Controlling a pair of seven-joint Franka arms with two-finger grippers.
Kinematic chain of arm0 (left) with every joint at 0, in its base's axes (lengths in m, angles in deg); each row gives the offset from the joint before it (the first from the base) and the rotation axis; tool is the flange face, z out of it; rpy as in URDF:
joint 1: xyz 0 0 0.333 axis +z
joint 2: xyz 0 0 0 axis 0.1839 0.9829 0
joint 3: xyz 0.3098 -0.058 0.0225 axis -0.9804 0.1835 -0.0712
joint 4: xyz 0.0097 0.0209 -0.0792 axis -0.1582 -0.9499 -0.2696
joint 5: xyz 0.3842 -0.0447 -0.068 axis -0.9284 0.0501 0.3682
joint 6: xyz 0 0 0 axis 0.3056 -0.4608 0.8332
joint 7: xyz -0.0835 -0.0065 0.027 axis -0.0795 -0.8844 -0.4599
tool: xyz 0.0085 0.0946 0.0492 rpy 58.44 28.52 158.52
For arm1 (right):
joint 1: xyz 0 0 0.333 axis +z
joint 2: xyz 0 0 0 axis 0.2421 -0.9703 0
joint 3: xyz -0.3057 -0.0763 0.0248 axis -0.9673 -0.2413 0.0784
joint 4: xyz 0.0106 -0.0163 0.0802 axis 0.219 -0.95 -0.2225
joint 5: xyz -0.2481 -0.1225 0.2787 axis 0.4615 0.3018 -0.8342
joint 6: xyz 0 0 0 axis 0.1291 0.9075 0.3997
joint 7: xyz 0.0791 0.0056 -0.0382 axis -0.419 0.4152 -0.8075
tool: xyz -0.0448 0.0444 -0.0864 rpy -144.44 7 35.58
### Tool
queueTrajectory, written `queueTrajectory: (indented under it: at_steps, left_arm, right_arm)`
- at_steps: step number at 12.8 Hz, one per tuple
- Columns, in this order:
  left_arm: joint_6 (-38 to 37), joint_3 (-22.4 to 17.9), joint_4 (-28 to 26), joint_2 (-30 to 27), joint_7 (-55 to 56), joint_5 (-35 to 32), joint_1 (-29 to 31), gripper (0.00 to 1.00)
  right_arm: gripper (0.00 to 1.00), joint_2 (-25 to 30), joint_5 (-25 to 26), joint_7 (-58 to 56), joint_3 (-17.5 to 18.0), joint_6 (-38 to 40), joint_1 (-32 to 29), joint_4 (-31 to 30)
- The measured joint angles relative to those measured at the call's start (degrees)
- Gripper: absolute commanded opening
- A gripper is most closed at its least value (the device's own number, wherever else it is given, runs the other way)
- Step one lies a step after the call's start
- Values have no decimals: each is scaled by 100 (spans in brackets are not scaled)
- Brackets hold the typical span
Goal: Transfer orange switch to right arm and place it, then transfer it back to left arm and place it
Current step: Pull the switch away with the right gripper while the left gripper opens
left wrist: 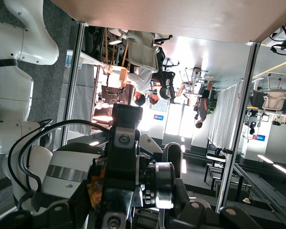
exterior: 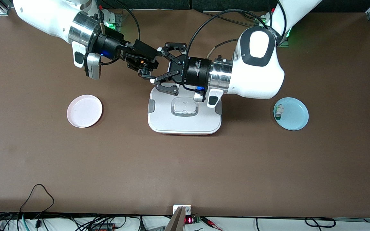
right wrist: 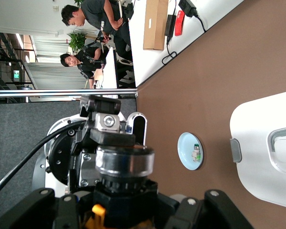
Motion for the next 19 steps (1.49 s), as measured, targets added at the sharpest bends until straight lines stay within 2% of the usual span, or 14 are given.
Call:
queueTrajectory:
  at_steps: [3, 9, 11, 14, 17, 19]
  left_arm:
    - [-34, -27, -36, 42, 0, -129, 6, 100]
    - [-46, -27, -38, 43, 0, -139, 6, 100]
    - [-61, -19, -36, 43, -23, -357, 4, 100]
    - [-199, 75, -23, -6, -249, -1382, -89, 100]
    - [-1459, 89, -14, -252, -609, -2800, -96, 100]
    - [-2015, 48, -15, -321, -1362, -3651, -32, 100]
  right_arm:
    - [1, 3, 0, -2, -57, -5, -154, 196]
    - [1, -5, 2, -34, -66, -5, -186, 204]
    - [1, -60, 29, -65, -69, 103, -334, 259]
    - [1, -209, 76, -83, -75, 697, -779, 546]
    - [1, -295, 222, -93, -88, 1374, -1325, 748]
    - [1, -365, 310, -157, -96, 1760, -1653, 844]
